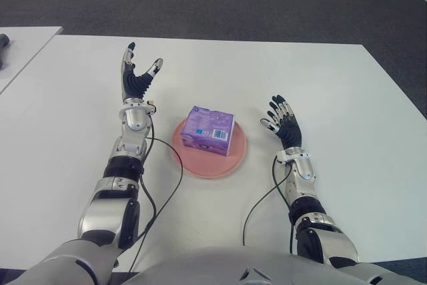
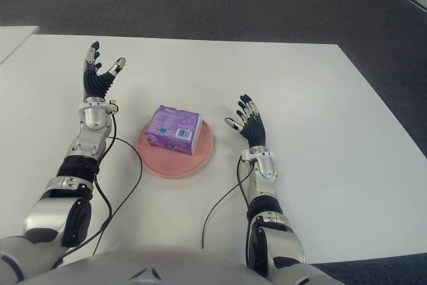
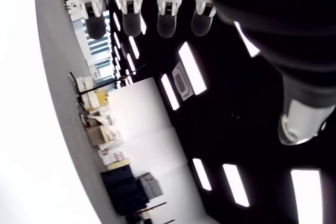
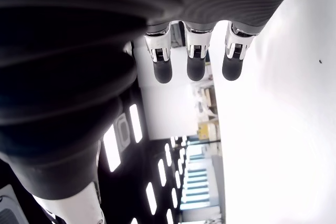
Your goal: Put the tissue paper into the plate.
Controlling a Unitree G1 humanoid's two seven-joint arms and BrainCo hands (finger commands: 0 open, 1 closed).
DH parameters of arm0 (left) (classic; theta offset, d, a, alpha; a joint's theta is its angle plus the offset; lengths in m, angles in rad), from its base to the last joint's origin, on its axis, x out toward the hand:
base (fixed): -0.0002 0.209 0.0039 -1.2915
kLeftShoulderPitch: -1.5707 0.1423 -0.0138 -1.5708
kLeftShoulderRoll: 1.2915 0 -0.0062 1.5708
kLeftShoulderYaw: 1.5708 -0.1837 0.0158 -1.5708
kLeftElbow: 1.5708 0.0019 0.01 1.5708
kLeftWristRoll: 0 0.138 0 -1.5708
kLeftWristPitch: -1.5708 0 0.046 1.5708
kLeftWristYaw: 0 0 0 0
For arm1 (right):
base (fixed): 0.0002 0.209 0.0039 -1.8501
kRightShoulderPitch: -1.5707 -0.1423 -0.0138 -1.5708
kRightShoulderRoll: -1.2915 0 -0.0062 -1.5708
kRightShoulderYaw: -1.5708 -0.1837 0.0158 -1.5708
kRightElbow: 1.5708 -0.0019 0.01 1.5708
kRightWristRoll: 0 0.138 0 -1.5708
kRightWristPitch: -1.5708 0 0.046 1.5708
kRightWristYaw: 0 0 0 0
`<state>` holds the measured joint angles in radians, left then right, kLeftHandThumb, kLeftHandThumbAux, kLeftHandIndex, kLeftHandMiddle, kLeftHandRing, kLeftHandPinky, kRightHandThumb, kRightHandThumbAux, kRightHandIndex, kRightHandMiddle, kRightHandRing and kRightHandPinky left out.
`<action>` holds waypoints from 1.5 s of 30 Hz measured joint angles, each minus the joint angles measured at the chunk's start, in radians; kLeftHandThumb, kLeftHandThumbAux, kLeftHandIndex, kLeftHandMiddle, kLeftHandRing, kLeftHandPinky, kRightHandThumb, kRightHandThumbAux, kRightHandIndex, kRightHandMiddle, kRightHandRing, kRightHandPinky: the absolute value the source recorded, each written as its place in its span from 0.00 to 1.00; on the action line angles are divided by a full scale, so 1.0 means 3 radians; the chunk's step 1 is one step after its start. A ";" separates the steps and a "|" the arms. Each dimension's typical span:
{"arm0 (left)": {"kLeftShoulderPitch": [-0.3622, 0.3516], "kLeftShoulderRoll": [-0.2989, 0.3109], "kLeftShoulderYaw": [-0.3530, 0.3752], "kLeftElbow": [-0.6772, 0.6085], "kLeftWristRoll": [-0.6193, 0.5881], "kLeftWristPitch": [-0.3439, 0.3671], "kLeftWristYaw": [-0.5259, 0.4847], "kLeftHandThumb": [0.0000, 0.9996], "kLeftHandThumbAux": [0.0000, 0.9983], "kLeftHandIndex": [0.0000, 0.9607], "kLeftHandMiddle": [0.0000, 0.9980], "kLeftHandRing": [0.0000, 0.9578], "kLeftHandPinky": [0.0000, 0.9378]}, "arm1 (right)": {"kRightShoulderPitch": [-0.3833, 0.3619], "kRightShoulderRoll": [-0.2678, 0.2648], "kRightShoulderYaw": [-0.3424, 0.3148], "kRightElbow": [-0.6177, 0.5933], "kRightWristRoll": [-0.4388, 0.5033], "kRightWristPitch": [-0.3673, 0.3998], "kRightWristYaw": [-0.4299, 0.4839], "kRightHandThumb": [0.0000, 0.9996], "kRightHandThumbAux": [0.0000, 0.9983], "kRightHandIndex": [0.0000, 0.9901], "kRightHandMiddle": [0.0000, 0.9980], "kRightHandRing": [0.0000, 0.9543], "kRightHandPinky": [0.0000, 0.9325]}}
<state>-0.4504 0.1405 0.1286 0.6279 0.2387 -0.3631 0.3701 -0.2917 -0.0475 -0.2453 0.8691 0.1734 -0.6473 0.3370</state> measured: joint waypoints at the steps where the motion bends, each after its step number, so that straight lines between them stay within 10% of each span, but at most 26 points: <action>1: 0.0026 -0.0033 -0.0018 0.0000 -0.0011 -0.0024 0.0000 0.00 0.50 0.00 0.00 0.00 0.00 | 0.0002 -0.0002 -0.0001 0.0000 0.0000 0.0000 0.0002 0.03 0.83 0.05 0.02 0.01 0.08; 25: 0.0242 -0.0286 -0.0254 0.0677 -0.0137 -0.0588 -0.0125 0.00 0.51 0.00 0.00 0.00 0.00 | 0.0025 0.0002 0.0009 -0.0053 0.0000 0.0014 0.0008 0.03 0.83 0.05 0.02 0.01 0.08; 45: 0.1286 -0.0349 -0.0549 -0.0509 0.0023 -0.0365 -0.0201 0.00 0.44 0.00 0.00 0.00 0.00 | 0.0104 0.0013 0.0021 -0.0175 0.0001 0.0025 0.0025 0.03 0.83 0.05 0.02 0.01 0.08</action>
<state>-0.0647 0.0357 -0.0359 0.4751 0.2457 -0.4726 0.3097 -0.2606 -0.0437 -0.2389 0.8166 0.1738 -0.6398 0.3444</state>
